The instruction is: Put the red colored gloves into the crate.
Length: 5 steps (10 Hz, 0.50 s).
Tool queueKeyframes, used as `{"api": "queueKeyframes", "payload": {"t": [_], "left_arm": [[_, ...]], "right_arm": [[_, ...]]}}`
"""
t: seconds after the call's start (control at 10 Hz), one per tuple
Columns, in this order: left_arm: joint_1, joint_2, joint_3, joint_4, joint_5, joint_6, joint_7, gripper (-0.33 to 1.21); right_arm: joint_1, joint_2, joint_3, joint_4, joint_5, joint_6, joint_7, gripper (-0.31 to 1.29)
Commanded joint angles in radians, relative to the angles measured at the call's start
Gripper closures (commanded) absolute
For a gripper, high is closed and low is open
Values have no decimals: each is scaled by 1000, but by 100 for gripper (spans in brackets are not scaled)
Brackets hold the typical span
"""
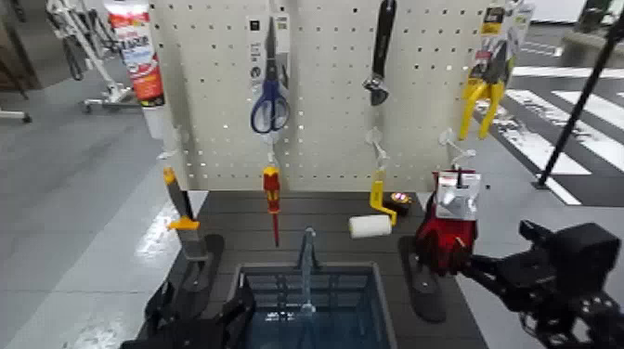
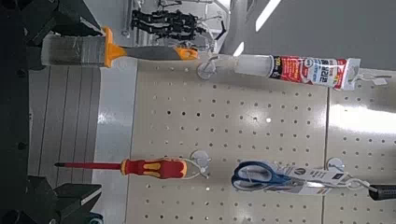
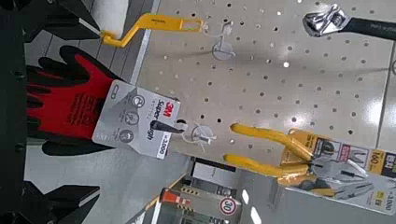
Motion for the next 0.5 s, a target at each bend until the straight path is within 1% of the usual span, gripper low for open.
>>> {"api": "queueKeyframes", "payload": {"t": [0.1, 0.2, 0.3, 0.4, 0.5], "left_arm": [[-6, 0, -3, 0, 2, 7, -7, 12], [-6, 2, -5, 2, 3, 7, -7, 12], [-9, 0, -6, 2, 3, 10, -10, 12], [-12, 2, -8, 2, 3, 11, -13, 12], [-14, 2, -11, 3, 3, 13, -16, 12]], "right_arm": [[-77, 27, -89, 62, -31, 47, 117, 13], [-111, 20, -101, 90, -44, 67, 150, 13], [-145, 16, -113, 126, -58, 68, 196, 13], [-175, 15, -127, 156, -62, 81, 249, 14], [-206, 6, -136, 189, -88, 90, 290, 14]]}}
